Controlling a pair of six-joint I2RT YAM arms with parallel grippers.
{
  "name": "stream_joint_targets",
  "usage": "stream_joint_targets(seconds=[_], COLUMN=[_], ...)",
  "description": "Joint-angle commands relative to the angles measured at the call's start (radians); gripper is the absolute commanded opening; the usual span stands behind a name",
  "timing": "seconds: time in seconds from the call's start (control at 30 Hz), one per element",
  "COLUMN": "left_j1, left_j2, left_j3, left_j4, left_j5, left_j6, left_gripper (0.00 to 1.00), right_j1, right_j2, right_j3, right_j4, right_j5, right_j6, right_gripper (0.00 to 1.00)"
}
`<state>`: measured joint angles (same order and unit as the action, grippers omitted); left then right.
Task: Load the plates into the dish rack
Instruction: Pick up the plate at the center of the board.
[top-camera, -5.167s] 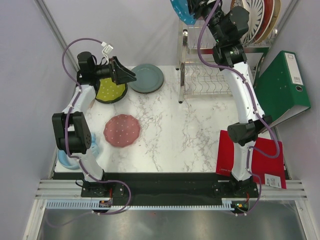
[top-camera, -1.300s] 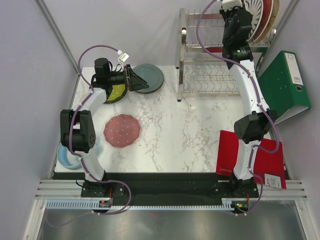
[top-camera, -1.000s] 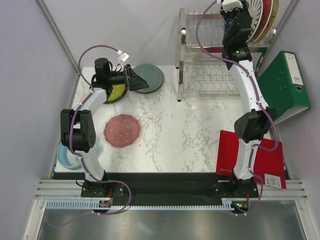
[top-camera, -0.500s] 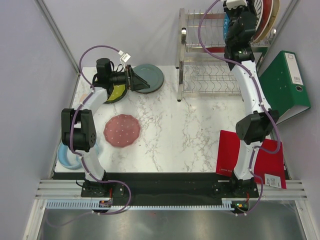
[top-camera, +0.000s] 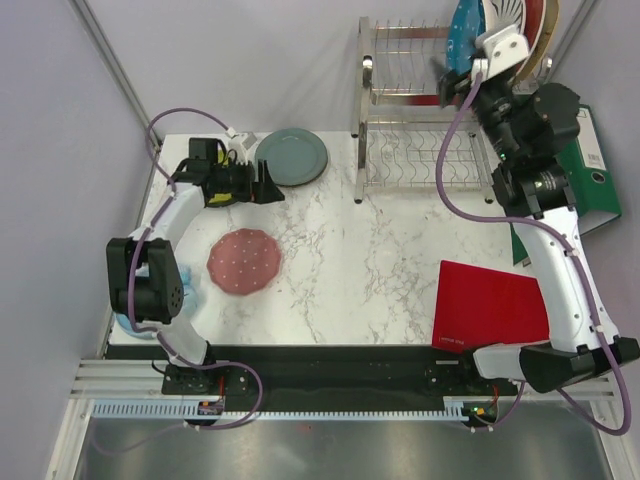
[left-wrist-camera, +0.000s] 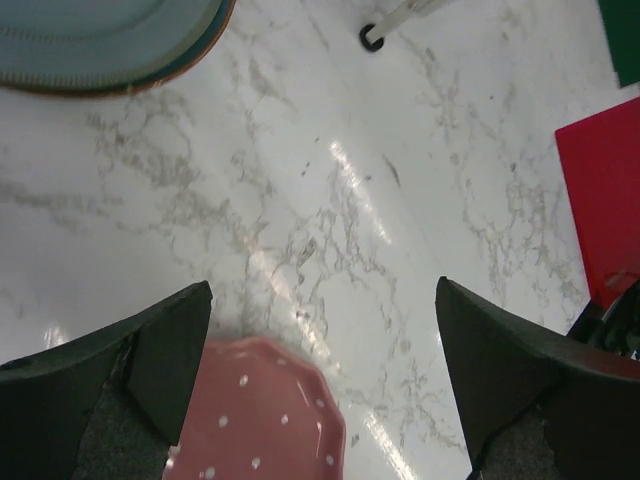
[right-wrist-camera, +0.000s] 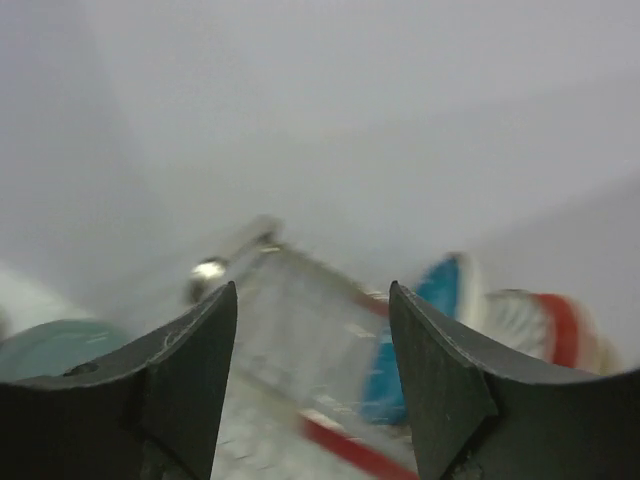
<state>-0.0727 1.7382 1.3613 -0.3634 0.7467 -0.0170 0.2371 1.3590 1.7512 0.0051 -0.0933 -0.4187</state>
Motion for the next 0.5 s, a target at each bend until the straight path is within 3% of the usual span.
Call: stream_joint_targets(seconds=[0.0,0.03,0.07,0.2,0.47], left_j1=[0.114,0.141,0.168,0.272,0.304], left_j2=[-0.141,-0.155,-0.173,-0.247,-0.377], left_j3=[-0.077,-0.109,-0.125,-0.188,-0.284], left_j4=[-0.184,-0.193,-0.201,-0.216,-0.266], left_j5=[-0.115,-0.112,-0.121,-0.164,-0.185], left_j6=[0.091,0.094,0.095,0.135,0.181], left_gripper=[1.0,1.0,1.0,1.0,1.0], right_j1=[0.06,0.079,0.1,0.284,0.415], right_j2=[0.096,0.126,0.184,0.317,0.739], right_j3=[-0.15,-0.192,-0.214,-0.297,-0.043], right_j4=[-0.275,-0.284,-0.283,-0.223,-0.237], right_j5=[-0.575,-0.614,-0.647,-0.628,-0.643], right_j6=[0.424,0.549,0.57,0.518,0.66], right_gripper=[0.66,0.64,0.64,0.67,0.63])
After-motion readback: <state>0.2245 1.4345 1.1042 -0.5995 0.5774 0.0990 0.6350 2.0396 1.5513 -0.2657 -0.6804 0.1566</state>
